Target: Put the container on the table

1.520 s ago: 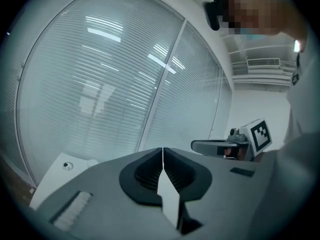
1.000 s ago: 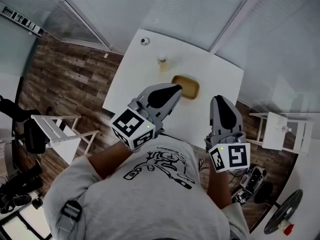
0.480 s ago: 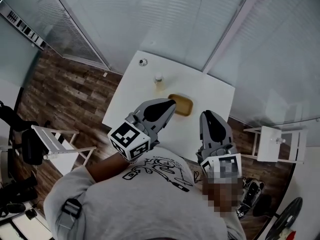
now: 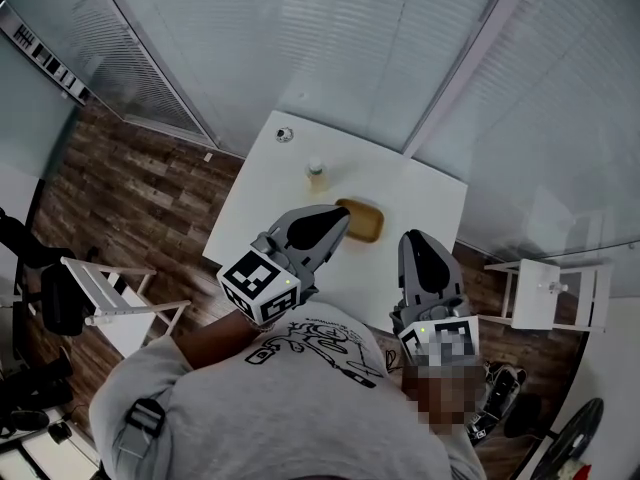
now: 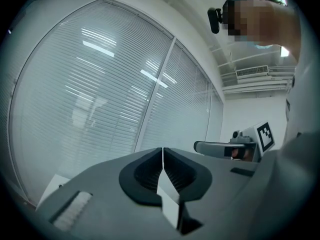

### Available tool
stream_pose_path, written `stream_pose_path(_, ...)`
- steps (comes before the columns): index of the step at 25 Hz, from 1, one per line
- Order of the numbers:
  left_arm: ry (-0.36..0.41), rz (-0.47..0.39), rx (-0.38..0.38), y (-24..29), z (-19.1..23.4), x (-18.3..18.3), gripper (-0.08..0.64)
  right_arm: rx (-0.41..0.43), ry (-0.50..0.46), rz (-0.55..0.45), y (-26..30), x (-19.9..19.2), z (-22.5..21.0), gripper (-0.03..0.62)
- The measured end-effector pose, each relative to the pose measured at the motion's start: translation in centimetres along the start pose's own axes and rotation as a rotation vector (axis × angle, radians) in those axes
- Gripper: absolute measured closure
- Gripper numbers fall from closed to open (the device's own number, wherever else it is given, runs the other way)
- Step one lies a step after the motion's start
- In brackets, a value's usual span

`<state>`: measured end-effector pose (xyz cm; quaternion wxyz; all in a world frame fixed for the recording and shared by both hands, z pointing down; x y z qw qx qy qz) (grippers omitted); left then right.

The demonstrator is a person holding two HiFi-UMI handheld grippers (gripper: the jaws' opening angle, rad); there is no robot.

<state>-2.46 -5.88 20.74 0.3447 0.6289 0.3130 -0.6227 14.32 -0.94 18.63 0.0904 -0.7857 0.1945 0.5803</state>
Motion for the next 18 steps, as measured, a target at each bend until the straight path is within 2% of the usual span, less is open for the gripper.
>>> stream_pose_path(18, -0.022, -0.01, 0.005, 2.2, 2.5, -0.2, 0.548, 0.006, 0.028, 0.005, 3.3, 0.3, -1.9, 0.566)
Point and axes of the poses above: the fingertips, and each gripper's own axes: y forward along the fingers, z to its left, x out of its top, the point moved 6 cm from there along -y, backward along the fingers, and after that the axes turned 15 degrees about y, right-handed, at the moved point
